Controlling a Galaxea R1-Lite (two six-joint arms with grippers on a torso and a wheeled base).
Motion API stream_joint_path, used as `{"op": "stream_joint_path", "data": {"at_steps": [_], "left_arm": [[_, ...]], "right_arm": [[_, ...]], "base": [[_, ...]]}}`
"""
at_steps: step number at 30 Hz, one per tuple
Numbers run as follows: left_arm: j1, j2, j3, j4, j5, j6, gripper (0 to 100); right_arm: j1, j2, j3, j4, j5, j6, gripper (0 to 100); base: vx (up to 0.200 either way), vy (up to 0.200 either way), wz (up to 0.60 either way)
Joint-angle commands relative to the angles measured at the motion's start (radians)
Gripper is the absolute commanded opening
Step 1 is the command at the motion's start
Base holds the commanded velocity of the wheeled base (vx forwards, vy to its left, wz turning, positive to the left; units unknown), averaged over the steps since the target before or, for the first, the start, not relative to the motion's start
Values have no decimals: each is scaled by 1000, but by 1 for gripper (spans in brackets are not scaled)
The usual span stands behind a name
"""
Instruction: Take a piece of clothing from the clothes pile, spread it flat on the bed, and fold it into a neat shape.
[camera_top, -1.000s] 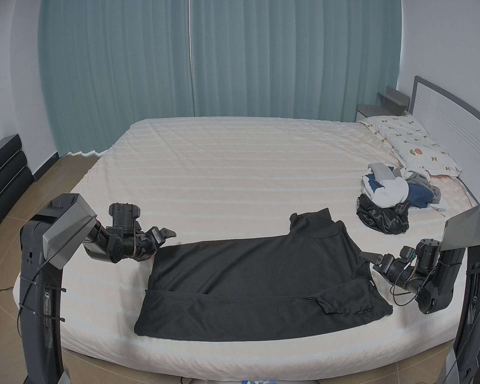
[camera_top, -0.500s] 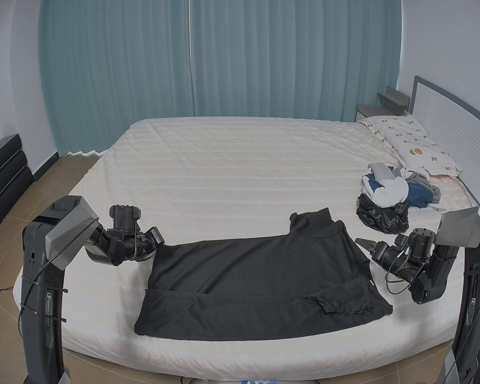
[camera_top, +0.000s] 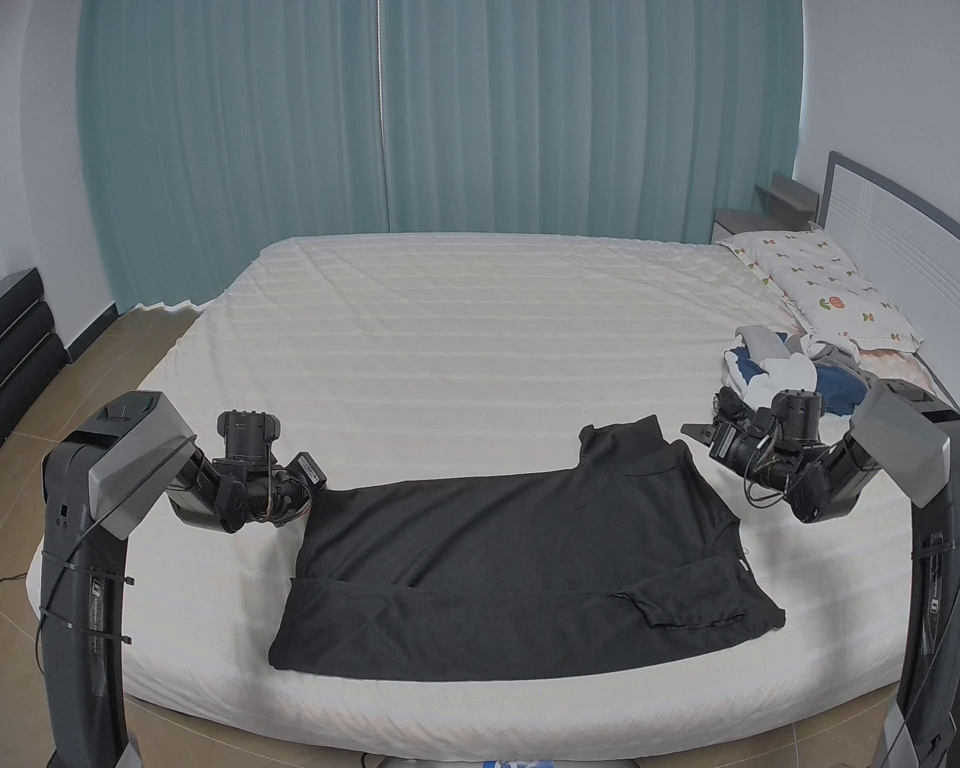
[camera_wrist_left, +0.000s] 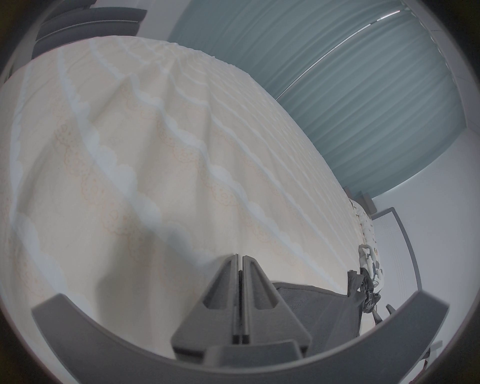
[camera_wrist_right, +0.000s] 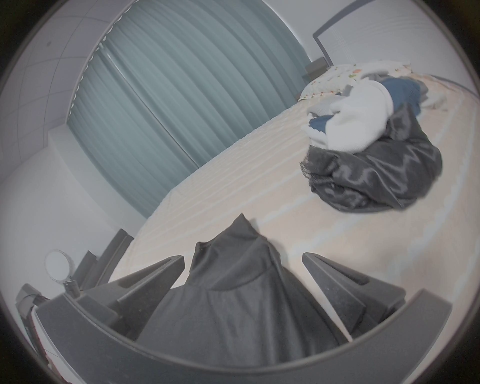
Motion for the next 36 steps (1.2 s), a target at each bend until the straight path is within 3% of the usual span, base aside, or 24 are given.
{"op": "stream_joint_path", "data": {"at_steps": [1, 4, 17, 18, 29, 36], "left_arm": [[0, -10, 10, 1, -2, -20, 0], [0, -8, 10, 3, -2, -20, 0], [0, -7, 9, 3, -2, -20, 0], [0, -7, 9, 3, -2, -20, 0], [4, -13, 4, -4, -2, -20, 0], [7, -56, 7, -5, 13, -17, 0]], "right_arm": [[28, 155, -280, 199, -79, -79, 100], [28, 209, -359, 227, -111, -86, 100], [39, 261, -466, 273, -116, -85, 100], [39, 259, -465, 275, -114, -82, 0], [23, 175, -366, 244, -105, -8, 0], [14, 127, -280, 141, -96, 12, 0]], "base": [[0, 0, 0], [0, 0, 0], [0, 0, 0], [0, 0, 0], [0, 0, 0], [0, 0, 0]]}}
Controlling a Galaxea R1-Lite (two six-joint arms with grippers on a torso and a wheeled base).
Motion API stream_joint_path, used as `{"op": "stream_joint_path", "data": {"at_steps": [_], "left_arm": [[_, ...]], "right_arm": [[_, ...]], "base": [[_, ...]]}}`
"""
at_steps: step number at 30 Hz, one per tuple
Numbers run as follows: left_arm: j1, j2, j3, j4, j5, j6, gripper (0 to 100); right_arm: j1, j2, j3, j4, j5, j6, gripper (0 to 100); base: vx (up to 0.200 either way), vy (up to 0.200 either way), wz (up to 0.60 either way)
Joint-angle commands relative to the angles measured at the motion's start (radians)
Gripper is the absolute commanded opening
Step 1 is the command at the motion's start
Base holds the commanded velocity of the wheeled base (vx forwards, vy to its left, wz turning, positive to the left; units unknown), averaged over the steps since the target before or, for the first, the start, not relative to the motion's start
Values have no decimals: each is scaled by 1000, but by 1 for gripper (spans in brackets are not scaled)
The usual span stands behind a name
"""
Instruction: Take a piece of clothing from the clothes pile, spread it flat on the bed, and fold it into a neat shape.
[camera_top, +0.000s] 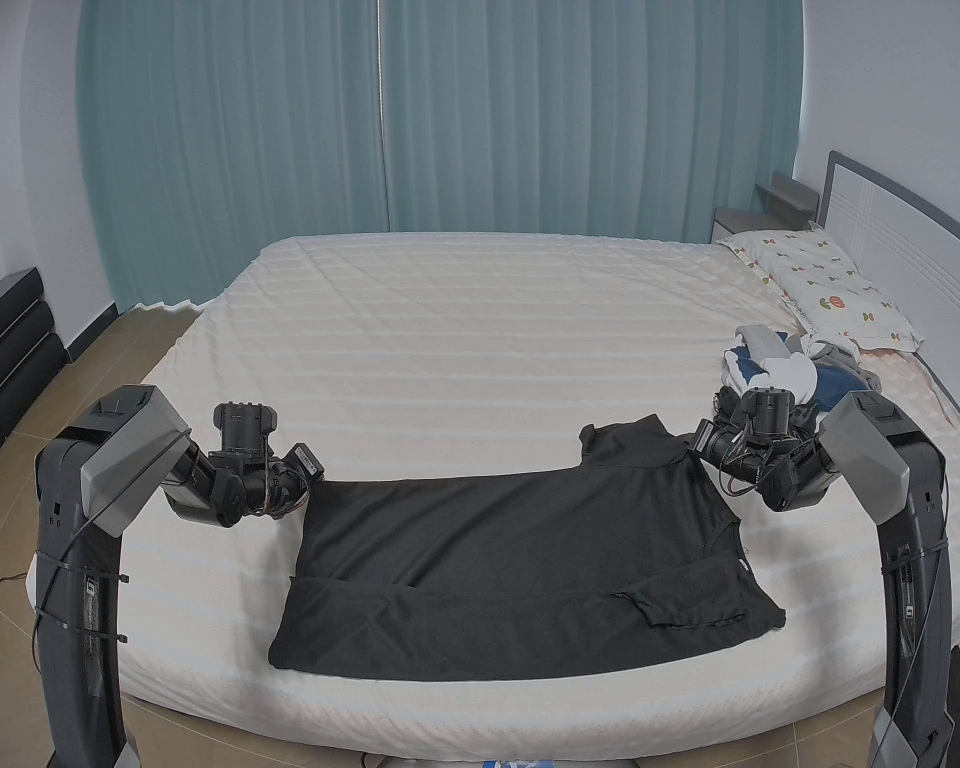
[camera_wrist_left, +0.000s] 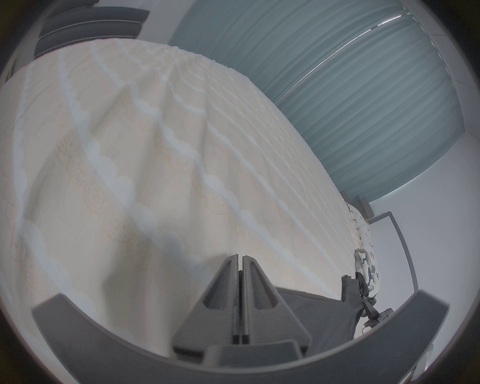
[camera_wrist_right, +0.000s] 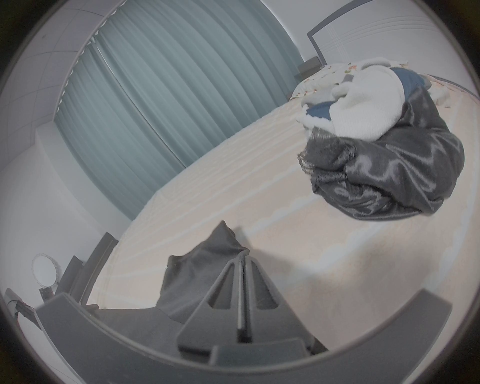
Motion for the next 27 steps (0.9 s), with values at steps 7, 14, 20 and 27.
{"op": "stream_joint_path", "data": {"at_steps": [7, 14, 20, 27], "left_arm": [[19, -88, 54, -80, 15, -13, 0], [23, -99, 100, -180, 12, -36, 0], [29, -85, 99, -181, 11, -33, 0], [39, -90, 117, -181, 0, -29, 0]], "right_arm": [[-8, -79, 165, -189, 6, 25, 0], [-10, -111, 239, -263, 15, 85, 0], [-22, -127, 303, -314, 29, 101, 0], [-37, -167, 472, -398, 107, 100, 0]], "base": [[0, 0, 0], [0, 0, 0], [0, 0, 0], [0, 0, 0]]}}
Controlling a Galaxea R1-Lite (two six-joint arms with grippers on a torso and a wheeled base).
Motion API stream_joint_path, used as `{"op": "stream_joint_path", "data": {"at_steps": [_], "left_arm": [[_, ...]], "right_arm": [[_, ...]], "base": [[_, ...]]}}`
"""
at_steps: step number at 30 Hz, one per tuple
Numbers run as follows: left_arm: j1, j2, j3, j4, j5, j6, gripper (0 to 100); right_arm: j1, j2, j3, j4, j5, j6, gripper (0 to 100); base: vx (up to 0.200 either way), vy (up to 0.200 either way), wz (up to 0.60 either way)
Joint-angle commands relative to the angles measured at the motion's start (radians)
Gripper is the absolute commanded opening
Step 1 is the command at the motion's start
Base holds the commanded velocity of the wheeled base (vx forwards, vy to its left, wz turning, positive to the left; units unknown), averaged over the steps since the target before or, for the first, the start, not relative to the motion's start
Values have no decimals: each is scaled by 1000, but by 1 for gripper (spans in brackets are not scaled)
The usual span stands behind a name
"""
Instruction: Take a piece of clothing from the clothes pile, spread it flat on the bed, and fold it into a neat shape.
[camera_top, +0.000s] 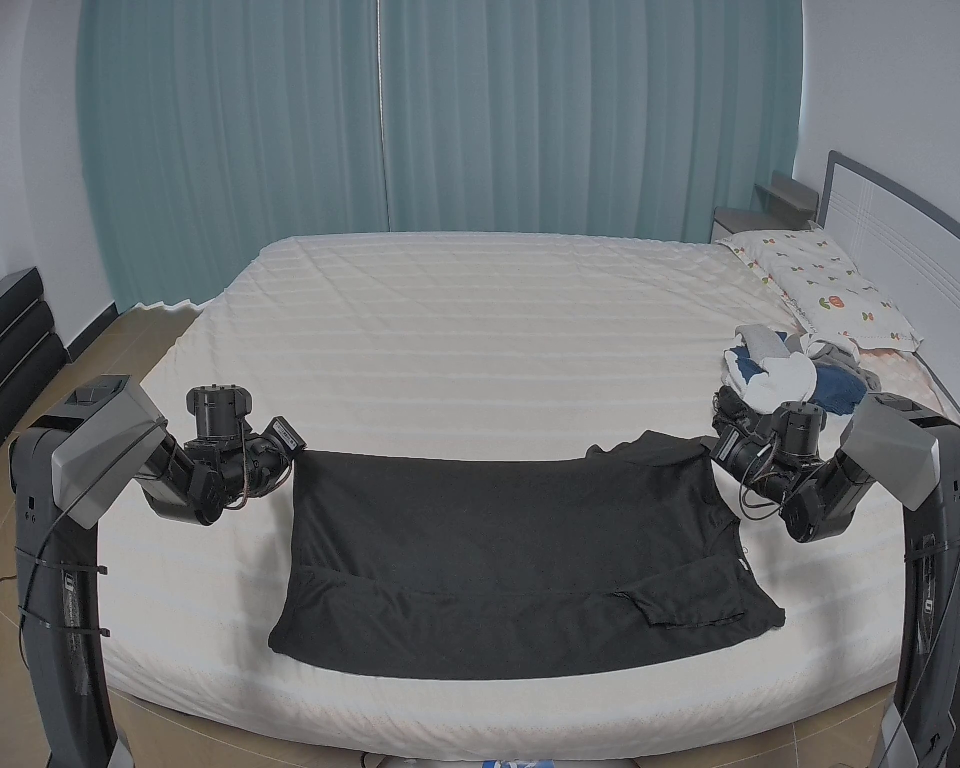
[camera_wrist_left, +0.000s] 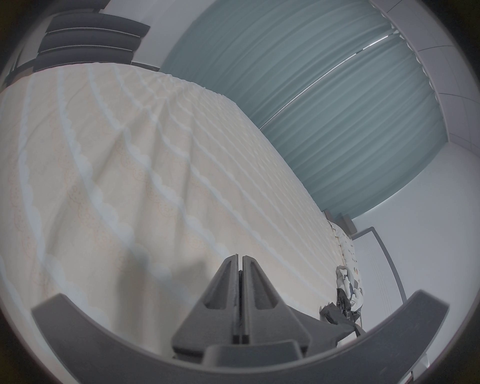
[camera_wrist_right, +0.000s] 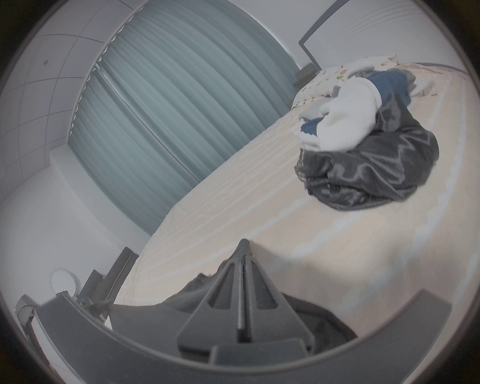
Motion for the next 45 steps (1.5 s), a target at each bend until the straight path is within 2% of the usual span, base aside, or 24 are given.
{"op": "stream_joint_path", "data": {"at_steps": [1, 8, 18, 21, 22, 27, 30, 36, 42, 45], "left_arm": [[9, -4, 14, 0, -4, 4, 0], [13, -5, 50, 0, -26, 50, 0], [18, -8, 130, -35, -58, 162, 0], [23, -15, 182, -101, -87, 174, 0], [27, -38, 228, -144, -125, 180, 0], [41, -91, 313, -160, -200, 229, 0], [55, -100, 357, -158, -228, 320, 0], [59, -91, 415, -153, -230, 478, 0], [66, -88, 448, -152, -231, 561, 0], [70, -77, 463, -150, -230, 613, 0]], "right_arm": [[-14, -41, 109, -49, 41, -1, 0], [-31, -44, 168, -62, 83, -12, 0], [-37, -39, 225, -69, 95, -32, 0], [-45, -48, 244, -69, 109, -49, 0], [-54, -59, 264, -85, 126, -58, 0], [-68, -71, 328, -128, 147, -69, 0], [-80, -71, 380, -161, 161, -103, 0], [-94, -74, 475, -235, 175, -166, 0], [-94, -90, 603, -333, 193, -184, 0], [-94, -84, 665, -372, 196, -219, 0]], "base": [[0, 0, 0], [0, 0, 0], [0, 0, 0], [0, 0, 0], [0, 0, 0], [0, 0, 0], [0, 0, 0], [0, 0, 0], [0, 0, 0], [0, 0, 0]]}}
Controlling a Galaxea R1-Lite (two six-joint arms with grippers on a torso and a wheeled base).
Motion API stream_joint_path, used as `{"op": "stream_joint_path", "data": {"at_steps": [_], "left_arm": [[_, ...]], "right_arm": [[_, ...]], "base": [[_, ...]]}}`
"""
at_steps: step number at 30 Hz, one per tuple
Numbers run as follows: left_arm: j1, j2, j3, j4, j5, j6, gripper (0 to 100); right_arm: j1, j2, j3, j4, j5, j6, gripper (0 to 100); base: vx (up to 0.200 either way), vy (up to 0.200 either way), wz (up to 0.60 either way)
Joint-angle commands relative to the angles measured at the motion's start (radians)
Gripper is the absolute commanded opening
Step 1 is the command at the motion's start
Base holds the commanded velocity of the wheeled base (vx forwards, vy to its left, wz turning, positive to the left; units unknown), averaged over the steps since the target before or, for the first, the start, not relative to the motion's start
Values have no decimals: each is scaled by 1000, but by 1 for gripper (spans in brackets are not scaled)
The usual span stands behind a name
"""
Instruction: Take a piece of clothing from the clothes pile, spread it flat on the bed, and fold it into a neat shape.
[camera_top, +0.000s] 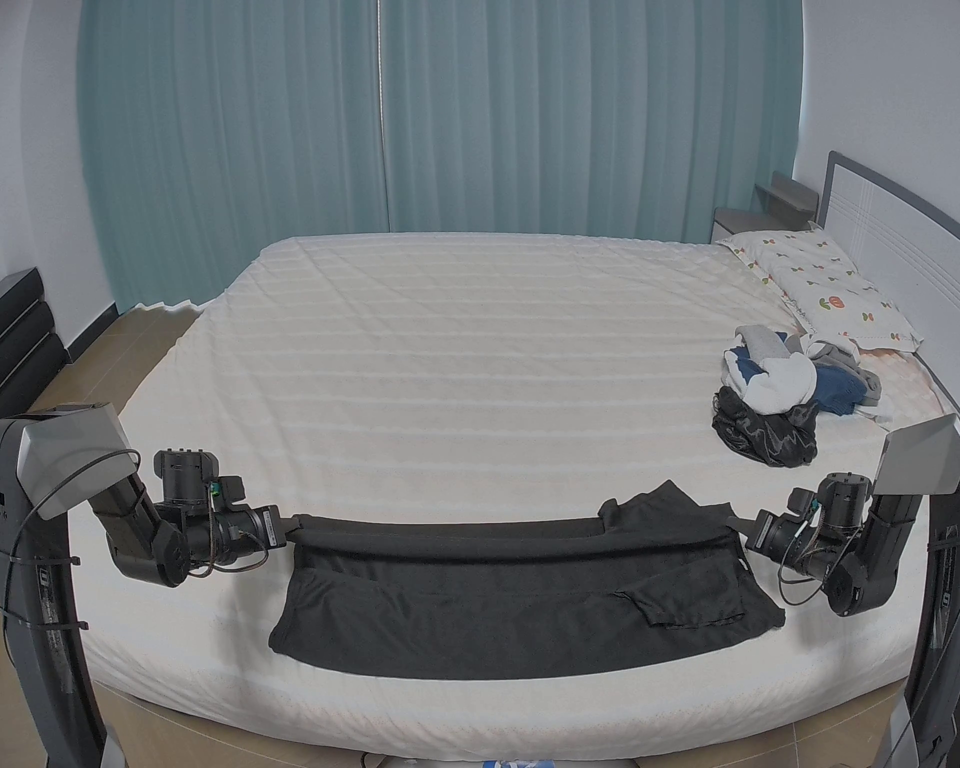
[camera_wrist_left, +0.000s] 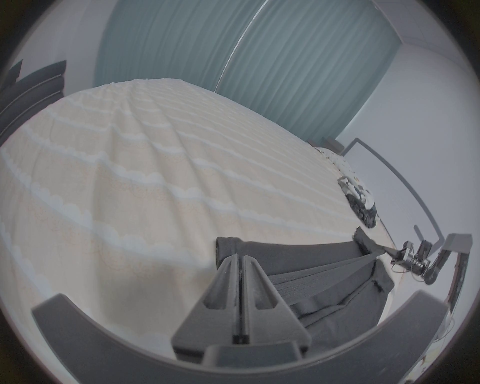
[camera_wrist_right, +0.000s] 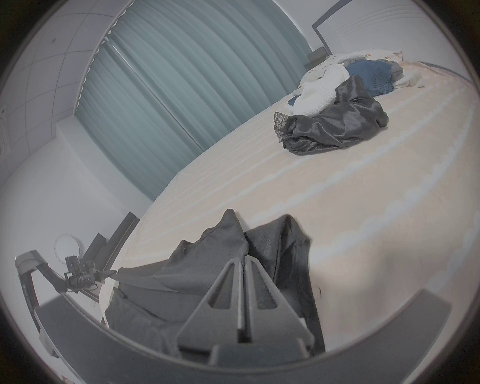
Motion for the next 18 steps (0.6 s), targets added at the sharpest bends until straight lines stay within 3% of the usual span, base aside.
{"op": "stream_joint_path", "data": {"at_steps": [1, 18], "left_arm": [[7, 13, 30, 2, 1, 48, 0], [3, 5, 79, 42, 1, 134, 0]], "right_arm": [[-1, -3, 90, -43, 7, -32, 0], [-1, 37, 158, -93, 7, -97, 0]], "base": [[0, 0, 0], [0, 0, 0]]}}
